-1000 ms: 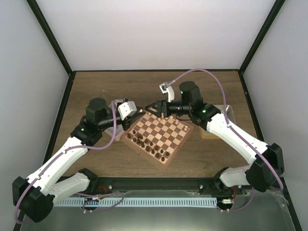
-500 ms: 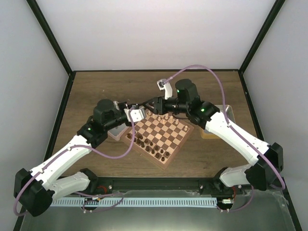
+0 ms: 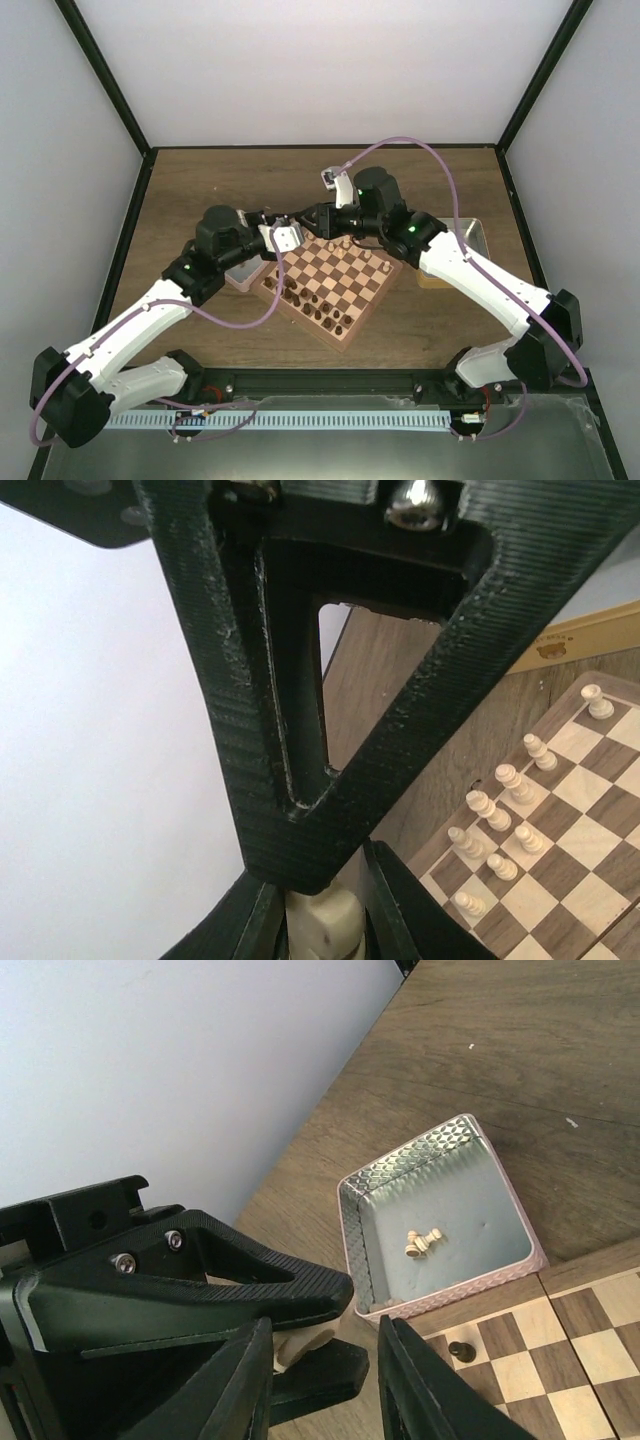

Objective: Set up the chess pieces on the board
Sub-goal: Place the chess piece on the chessboard.

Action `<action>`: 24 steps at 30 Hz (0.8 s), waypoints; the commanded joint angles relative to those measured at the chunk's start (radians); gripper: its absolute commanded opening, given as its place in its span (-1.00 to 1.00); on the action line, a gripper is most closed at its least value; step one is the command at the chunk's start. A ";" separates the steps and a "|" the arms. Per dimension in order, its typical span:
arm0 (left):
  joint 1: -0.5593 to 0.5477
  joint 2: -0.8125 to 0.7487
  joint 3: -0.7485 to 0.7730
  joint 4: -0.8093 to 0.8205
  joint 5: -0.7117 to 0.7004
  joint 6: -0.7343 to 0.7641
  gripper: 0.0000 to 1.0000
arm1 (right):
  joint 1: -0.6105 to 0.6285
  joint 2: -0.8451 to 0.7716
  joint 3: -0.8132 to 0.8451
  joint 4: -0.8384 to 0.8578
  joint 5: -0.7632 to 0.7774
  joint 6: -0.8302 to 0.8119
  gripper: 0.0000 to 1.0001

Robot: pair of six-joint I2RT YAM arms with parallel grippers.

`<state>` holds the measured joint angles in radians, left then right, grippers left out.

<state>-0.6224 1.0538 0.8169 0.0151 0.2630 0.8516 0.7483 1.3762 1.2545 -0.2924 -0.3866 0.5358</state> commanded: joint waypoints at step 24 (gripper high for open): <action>-0.005 0.051 -0.100 0.060 0.169 -0.582 -0.64 | 0.016 -0.181 -0.227 0.041 0.465 0.213 -0.19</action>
<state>-0.6228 1.0927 0.7952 -0.0143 0.3195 0.5350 0.7795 1.2896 1.1038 -0.2897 -0.1112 0.6579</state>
